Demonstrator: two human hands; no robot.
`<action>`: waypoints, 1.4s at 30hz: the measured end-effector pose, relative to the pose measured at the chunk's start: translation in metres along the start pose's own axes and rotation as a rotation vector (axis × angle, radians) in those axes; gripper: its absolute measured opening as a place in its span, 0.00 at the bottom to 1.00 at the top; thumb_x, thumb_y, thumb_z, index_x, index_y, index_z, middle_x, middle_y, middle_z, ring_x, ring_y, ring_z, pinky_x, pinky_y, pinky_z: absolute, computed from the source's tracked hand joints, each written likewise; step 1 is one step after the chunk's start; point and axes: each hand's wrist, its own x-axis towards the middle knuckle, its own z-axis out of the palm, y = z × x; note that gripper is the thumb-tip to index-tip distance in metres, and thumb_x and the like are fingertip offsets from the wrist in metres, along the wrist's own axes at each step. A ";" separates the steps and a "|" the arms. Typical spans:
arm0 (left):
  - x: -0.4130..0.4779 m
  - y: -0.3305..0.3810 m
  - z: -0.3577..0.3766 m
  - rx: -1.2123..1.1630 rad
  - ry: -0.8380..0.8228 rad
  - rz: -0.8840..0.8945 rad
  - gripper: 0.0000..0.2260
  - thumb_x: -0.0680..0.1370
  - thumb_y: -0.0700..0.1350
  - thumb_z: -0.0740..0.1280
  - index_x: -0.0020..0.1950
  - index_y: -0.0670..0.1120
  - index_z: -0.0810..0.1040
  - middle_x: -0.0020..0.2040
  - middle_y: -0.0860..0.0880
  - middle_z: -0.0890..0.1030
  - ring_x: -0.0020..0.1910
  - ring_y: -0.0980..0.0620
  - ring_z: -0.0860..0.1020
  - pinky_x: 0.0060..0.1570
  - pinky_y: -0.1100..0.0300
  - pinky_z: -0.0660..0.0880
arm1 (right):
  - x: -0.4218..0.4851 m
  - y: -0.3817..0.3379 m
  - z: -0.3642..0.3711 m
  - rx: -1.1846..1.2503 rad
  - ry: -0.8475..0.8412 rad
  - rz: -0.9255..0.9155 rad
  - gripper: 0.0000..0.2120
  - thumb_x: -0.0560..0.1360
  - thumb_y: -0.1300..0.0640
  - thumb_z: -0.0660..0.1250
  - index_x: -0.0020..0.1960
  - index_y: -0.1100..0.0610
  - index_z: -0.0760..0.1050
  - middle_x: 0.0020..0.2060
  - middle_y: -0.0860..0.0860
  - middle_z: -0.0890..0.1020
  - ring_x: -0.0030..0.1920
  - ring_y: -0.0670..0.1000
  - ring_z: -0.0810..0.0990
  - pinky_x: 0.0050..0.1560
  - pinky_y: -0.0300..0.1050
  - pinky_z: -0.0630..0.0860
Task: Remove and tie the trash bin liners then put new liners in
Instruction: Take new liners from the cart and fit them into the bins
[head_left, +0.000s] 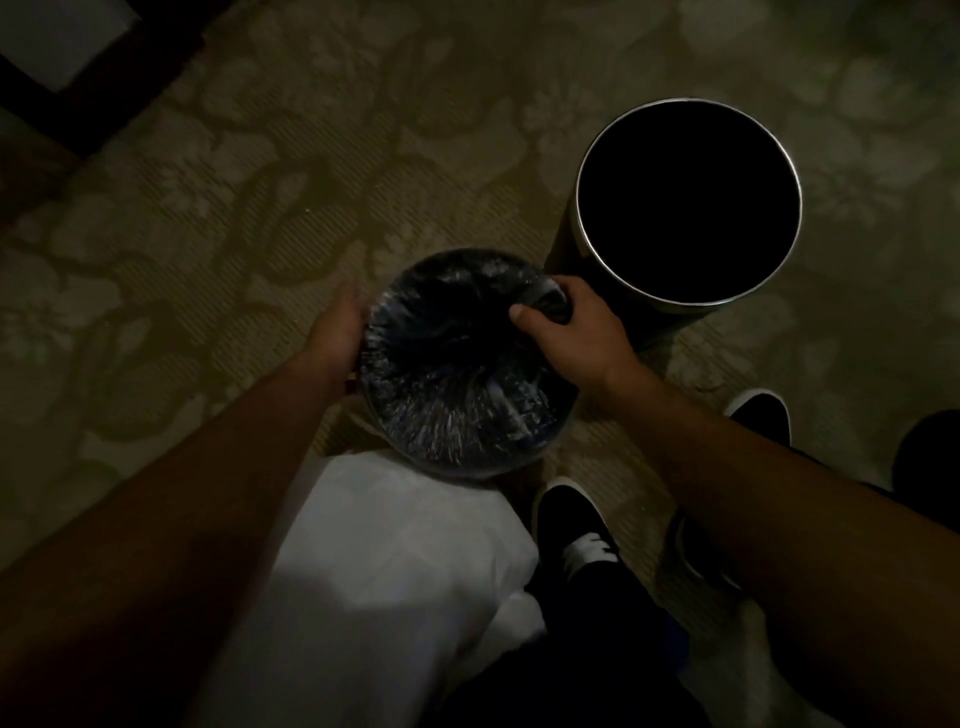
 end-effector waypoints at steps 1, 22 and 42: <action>0.010 -0.009 -0.004 -0.041 -0.024 -0.082 0.27 0.73 0.70 0.57 0.55 0.52 0.82 0.56 0.45 0.83 0.54 0.44 0.80 0.56 0.52 0.75 | 0.000 0.002 -0.001 0.007 -0.005 0.027 0.27 0.75 0.42 0.73 0.70 0.50 0.72 0.56 0.46 0.79 0.60 0.51 0.79 0.56 0.42 0.73; -0.032 -0.012 0.005 2.114 -0.226 0.920 0.40 0.73 0.71 0.37 0.72 0.55 0.74 0.72 0.48 0.73 0.76 0.45 0.63 0.76 0.39 0.47 | -0.029 -0.030 -0.024 -1.613 -0.654 -0.690 0.32 0.81 0.32 0.45 0.74 0.47 0.70 0.69 0.52 0.76 0.76 0.57 0.65 0.78 0.64 0.46; -0.076 -0.046 0.014 1.469 -0.626 0.904 0.25 0.80 0.63 0.45 0.61 0.53 0.77 0.60 0.47 0.80 0.59 0.47 0.77 0.59 0.55 0.72 | 0.021 -0.063 0.012 -0.832 -0.397 -0.474 0.35 0.75 0.58 0.64 0.81 0.52 0.58 0.77 0.57 0.63 0.75 0.61 0.67 0.72 0.56 0.68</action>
